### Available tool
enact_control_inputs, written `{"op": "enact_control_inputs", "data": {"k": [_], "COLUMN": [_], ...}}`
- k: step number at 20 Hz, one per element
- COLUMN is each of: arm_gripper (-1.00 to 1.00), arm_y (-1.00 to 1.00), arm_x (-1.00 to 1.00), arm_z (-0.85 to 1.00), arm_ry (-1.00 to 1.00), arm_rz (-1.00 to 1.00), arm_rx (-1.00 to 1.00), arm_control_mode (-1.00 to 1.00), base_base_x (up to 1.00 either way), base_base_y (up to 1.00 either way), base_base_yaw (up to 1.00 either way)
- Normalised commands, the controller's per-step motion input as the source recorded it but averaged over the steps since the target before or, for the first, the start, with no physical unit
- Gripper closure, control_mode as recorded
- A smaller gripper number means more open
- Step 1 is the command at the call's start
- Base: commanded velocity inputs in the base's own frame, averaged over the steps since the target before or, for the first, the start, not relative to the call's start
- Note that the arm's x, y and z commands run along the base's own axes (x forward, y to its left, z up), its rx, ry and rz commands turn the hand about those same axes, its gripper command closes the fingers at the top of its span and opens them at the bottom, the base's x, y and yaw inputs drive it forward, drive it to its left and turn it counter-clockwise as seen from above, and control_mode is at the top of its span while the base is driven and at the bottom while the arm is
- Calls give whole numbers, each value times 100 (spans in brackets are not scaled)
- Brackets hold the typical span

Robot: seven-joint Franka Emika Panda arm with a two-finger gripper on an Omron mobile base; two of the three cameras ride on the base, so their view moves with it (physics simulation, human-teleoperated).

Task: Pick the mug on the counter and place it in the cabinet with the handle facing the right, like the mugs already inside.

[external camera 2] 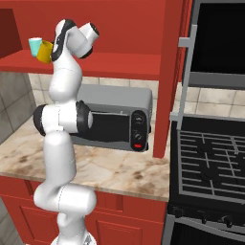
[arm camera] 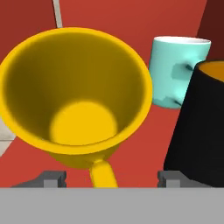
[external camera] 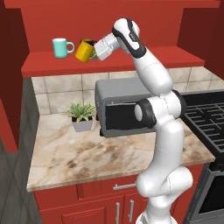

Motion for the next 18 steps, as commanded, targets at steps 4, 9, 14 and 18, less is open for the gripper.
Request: {"op": "enact_control_inputs", "data": {"k": [4, 9, 14, 18], "arm_gripper": [-100, -100, -100, -100], "arm_y": [-6, -11, -8, -8], "arm_x": [9, 0, -3, -23], "arm_z": [8, 20, 4, 0], "arm_ry": [1, 1, 0, 0], "arm_rz": [1, 0, 0, 0], "arm_rx": [-1, -4, -1, 0], "arm_control_mode": [-100, -100, -100, -100], "base_base_x": [0, 0, 0, 0], "base_base_y": [0, 0, 0, 0], "base_base_yaw": [0, 0, 0, 0]}}
